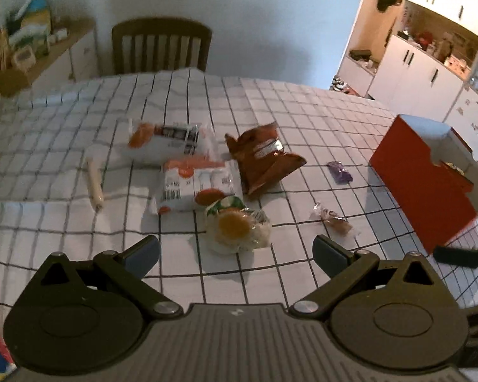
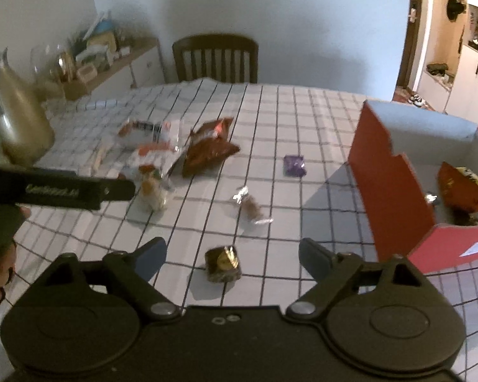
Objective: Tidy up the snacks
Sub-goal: 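Grasp the round gold-foil chocolate with the right gripper while the left grasps the wrapped bun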
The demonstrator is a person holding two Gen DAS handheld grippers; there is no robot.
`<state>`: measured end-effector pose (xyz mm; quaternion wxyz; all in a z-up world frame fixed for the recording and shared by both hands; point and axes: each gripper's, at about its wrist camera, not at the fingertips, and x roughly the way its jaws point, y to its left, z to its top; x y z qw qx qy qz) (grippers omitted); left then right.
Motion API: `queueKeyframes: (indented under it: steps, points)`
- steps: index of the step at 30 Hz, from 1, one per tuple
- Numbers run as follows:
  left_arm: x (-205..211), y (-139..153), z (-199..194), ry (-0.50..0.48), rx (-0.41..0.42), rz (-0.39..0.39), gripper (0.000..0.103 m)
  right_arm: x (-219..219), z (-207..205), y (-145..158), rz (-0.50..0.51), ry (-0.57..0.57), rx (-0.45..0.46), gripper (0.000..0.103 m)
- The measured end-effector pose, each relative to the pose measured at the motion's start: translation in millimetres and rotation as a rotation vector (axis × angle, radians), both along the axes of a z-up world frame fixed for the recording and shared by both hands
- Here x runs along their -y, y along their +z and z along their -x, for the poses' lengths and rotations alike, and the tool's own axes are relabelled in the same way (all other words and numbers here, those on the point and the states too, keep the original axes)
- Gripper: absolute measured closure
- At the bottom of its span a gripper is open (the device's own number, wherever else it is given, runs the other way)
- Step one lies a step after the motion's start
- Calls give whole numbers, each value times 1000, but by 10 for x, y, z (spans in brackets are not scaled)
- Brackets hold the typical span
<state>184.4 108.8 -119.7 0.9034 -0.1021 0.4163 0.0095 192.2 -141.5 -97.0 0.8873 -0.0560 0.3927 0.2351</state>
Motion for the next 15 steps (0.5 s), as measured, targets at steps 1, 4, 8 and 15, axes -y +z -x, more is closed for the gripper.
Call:
queueKeyframes:
  steps: [1,4,8,15]
  points:
    - [-14,-41,-36,9,-11,5,0,-33,-14,-42,8,5,-8,16]
    - [-32,-146,-151,28,-34,-6,0,-101,-63,-148,21,13,-32,20]
    - [-55,-258,-312,46,-57,7,1,-172,-149,-286,36,14,-68,24]
    - [1,-458,-529,-8,-83,-10,14,-235,-213,-448,55,19,-105,37]
